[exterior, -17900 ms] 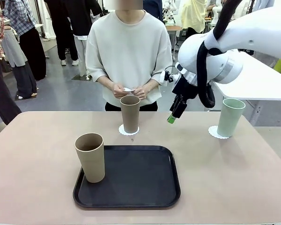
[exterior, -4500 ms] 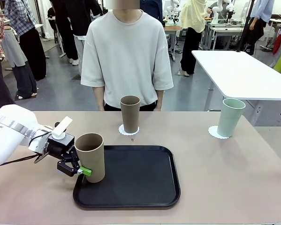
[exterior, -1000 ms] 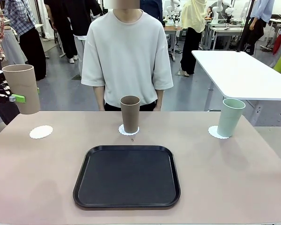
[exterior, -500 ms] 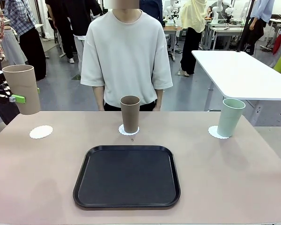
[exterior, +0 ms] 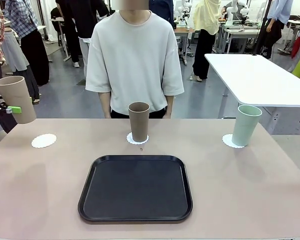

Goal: Place coasters on the table and set cups on them.
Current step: Take one Reusable plastic cup from the Flat Tray and place it on a coaster set by the human.

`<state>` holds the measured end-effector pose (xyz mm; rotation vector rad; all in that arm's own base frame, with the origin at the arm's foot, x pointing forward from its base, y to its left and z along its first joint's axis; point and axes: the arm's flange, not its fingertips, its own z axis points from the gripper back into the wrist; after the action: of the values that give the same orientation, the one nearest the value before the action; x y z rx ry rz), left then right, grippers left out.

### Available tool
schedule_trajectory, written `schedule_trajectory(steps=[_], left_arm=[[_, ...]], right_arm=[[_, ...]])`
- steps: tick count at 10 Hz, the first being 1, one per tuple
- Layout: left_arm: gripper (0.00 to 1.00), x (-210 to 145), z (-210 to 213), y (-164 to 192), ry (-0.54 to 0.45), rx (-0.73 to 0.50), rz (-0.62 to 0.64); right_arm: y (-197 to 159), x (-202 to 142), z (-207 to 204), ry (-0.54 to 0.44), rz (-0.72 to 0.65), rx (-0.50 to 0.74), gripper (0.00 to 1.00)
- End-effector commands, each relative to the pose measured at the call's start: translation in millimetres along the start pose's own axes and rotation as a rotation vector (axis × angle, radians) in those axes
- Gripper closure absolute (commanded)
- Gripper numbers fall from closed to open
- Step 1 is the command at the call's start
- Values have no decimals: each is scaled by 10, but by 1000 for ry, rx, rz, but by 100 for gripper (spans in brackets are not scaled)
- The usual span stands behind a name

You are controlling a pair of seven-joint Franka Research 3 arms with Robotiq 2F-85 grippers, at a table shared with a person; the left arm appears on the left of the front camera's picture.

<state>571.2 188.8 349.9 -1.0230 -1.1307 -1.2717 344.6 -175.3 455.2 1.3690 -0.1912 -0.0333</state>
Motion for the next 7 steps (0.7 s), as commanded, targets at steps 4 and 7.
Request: schedule_trajectory(steps=[4, 7], left_arm=[[16, -460, -32, 149, -83, 34, -8], [16, -642, -156, 133, -75, 54, -10]], right_arm=[[11, 12, 13, 4, 10, 5, 0], [11, 12, 13, 4, 10, 5, 0]])
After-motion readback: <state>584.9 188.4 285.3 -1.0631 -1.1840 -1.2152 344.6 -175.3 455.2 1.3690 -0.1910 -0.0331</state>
